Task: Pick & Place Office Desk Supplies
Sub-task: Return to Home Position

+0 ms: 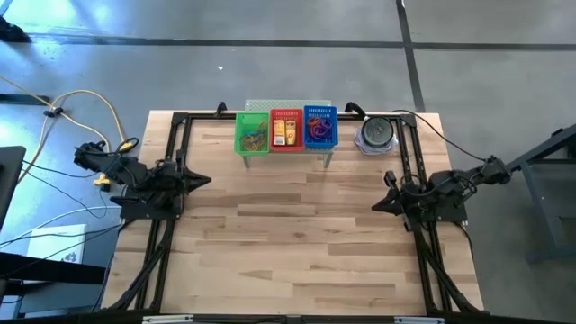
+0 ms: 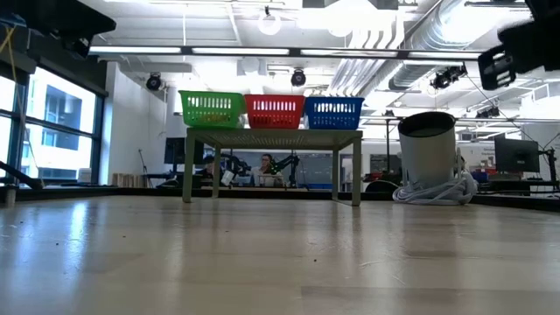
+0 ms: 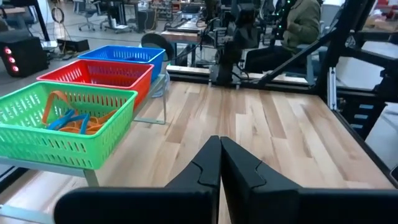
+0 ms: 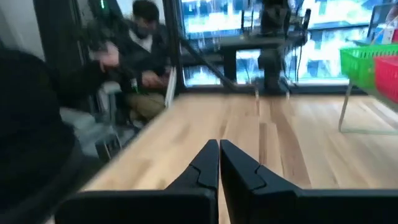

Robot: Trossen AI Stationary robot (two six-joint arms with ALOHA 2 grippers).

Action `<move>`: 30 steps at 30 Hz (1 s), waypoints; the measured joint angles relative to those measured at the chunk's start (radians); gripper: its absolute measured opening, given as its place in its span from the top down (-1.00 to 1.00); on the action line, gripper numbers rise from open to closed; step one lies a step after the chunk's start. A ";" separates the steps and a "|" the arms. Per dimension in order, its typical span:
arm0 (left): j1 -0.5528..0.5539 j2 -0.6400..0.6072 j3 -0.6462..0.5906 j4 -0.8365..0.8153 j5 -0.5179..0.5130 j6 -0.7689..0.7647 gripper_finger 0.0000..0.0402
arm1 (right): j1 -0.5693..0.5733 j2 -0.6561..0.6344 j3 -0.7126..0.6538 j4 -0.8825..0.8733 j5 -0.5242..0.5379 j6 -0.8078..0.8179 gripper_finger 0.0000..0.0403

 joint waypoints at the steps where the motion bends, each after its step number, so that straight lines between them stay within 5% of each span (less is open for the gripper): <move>1: 0.000 0.000 0.000 0.000 0.000 -0.008 1.00 | 0.000 0.000 0.000 -0.030 0.004 -0.009 0.99; 11: 0.000 0.000 -0.014 0.004 0.003 -0.023 1.00 | 0.000 0.000 -0.056 -0.046 0.120 -0.040 0.99; 20: 0.000 0.001 -0.100 0.070 0.003 -0.041 1.00 | 0.000 0.000 -0.057 -0.047 0.049 -0.031 0.99; 25: 0.000 0.001 -0.134 0.107 0.022 -0.027 1.00 | 0.000 0.000 -0.061 -0.025 -0.124 -0.049 0.99; 30: 0.000 0.001 -0.146 0.116 0.053 -0.018 1.00 | 0.000 0.000 -0.087 0.075 0.066 -0.030 0.99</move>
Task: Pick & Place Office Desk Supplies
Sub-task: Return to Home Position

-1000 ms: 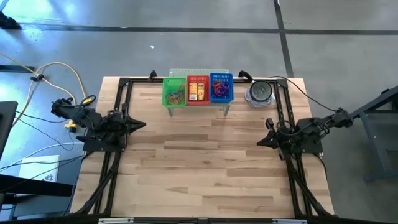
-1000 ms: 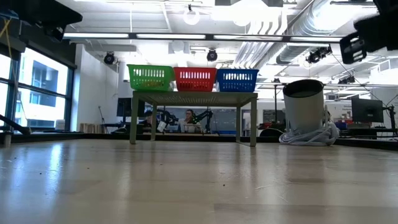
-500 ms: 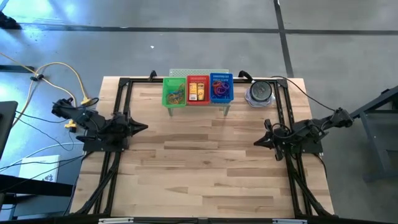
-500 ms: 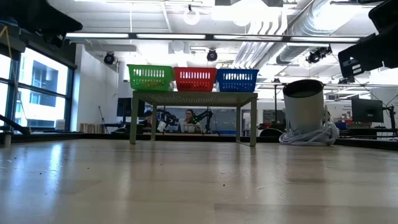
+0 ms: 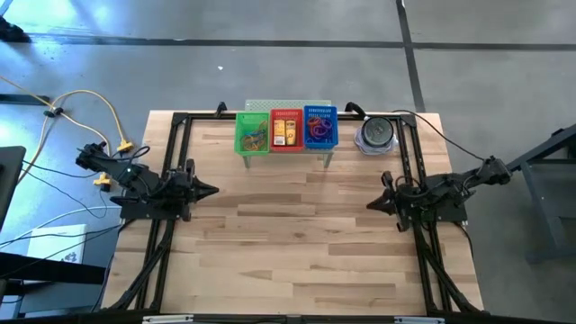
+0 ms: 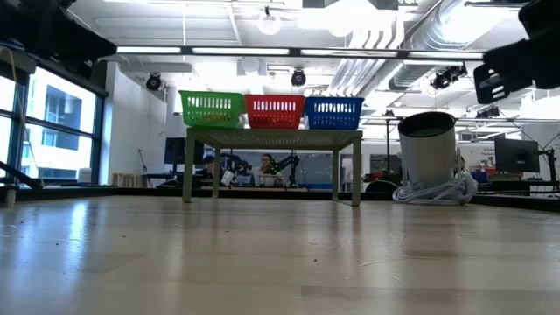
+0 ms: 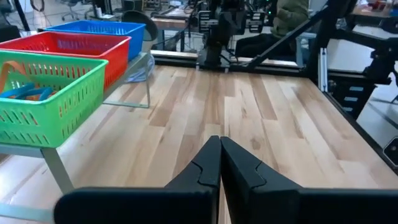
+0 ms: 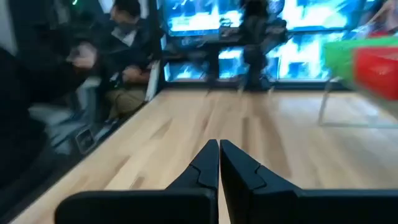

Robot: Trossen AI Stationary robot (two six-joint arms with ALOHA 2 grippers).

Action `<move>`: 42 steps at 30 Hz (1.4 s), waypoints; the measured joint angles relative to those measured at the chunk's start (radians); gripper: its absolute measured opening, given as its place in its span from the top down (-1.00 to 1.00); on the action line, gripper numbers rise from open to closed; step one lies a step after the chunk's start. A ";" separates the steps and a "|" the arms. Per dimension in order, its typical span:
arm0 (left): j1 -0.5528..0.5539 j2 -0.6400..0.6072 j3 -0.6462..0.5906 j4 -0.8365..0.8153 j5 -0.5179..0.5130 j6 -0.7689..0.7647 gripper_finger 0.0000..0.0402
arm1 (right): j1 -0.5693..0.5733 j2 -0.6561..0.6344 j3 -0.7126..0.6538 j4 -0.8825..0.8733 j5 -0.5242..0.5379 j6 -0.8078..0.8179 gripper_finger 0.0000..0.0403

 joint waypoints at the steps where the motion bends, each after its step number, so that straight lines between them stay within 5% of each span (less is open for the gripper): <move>1: 0.000 0.000 0.000 0.001 0.000 0.000 1.00 | -0.001 0.002 -0.008 0.029 0.008 -0.005 0.99; 6: 0.000 0.000 0.000 0.002 0.000 0.000 1.00 | -0.012 0.001 -0.048 0.126 -0.068 -0.030 0.99; 30: 0.000 0.000 -0.003 0.012 0.068 -0.022 1.00 | -0.275 0.008 -0.049 0.125 -0.061 -0.051 0.98; 38: 0.000 0.000 -0.196 0.376 0.073 0.074 1.00 | -0.286 0.021 -0.050 0.124 -0.064 -0.052 0.98; 42: 0.012 -0.001 -0.243 0.469 0.242 0.131 1.00 | -0.286 0.021 -0.050 0.124 -0.063 -0.055 0.98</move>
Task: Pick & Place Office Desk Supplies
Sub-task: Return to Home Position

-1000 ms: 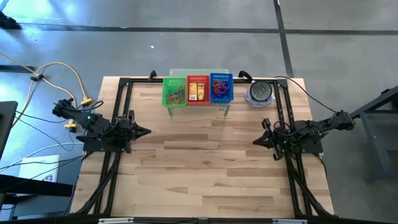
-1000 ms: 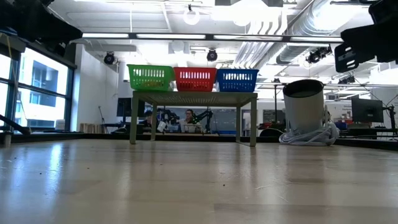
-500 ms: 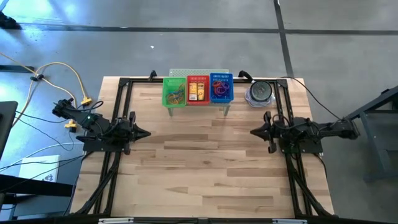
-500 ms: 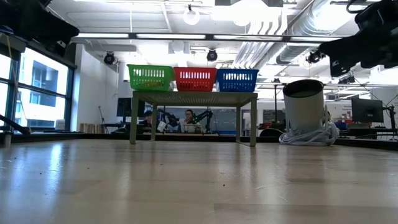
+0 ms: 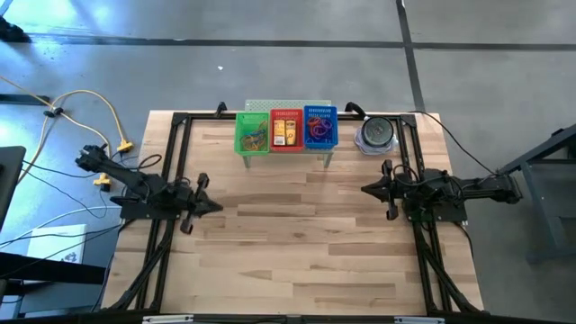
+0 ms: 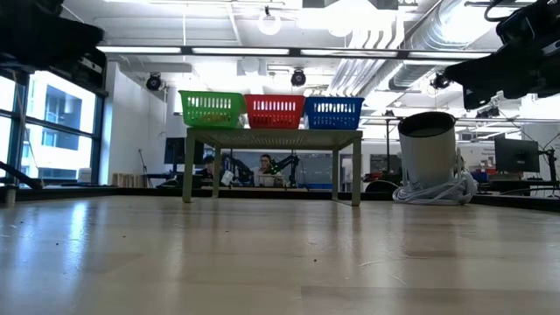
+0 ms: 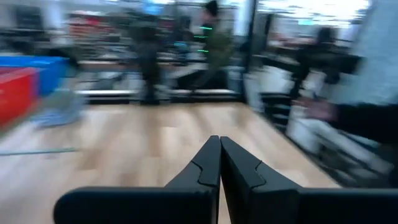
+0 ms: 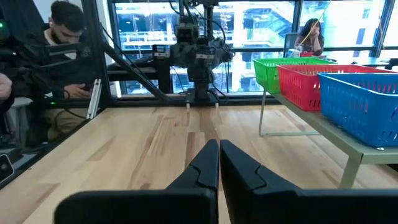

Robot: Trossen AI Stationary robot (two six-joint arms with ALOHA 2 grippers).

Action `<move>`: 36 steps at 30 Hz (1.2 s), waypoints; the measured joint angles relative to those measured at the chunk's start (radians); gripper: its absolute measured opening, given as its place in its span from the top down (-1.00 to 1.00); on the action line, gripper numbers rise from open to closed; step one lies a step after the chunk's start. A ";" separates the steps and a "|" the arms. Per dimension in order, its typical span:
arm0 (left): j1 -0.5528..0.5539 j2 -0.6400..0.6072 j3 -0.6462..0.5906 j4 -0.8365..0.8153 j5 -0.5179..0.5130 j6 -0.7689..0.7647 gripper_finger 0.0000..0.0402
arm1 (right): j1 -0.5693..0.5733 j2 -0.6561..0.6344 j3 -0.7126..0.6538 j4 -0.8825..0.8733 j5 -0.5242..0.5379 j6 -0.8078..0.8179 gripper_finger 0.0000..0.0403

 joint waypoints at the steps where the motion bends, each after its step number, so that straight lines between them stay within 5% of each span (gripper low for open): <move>1: 0.010 0.000 -0.012 0.012 0.053 0.002 1.00 | 0.000 0.000 0.000 0.000 0.000 -0.002 0.98; 12: 0.224 0.000 -0.049 0.046 0.184 -0.035 1.00 | 0.000 0.000 -0.001 0.001 0.000 0.003 0.98; 20: 0.342 0.000 -0.051 -0.015 0.188 -0.021 1.00 | 0.000 0.000 -0.001 0.003 -0.001 0.003 0.98; 36: 0.405 0.005 -0.052 -0.110 0.223 -0.038 1.00 | 0.000 0.000 -0.001 0.005 0.000 0.003 0.99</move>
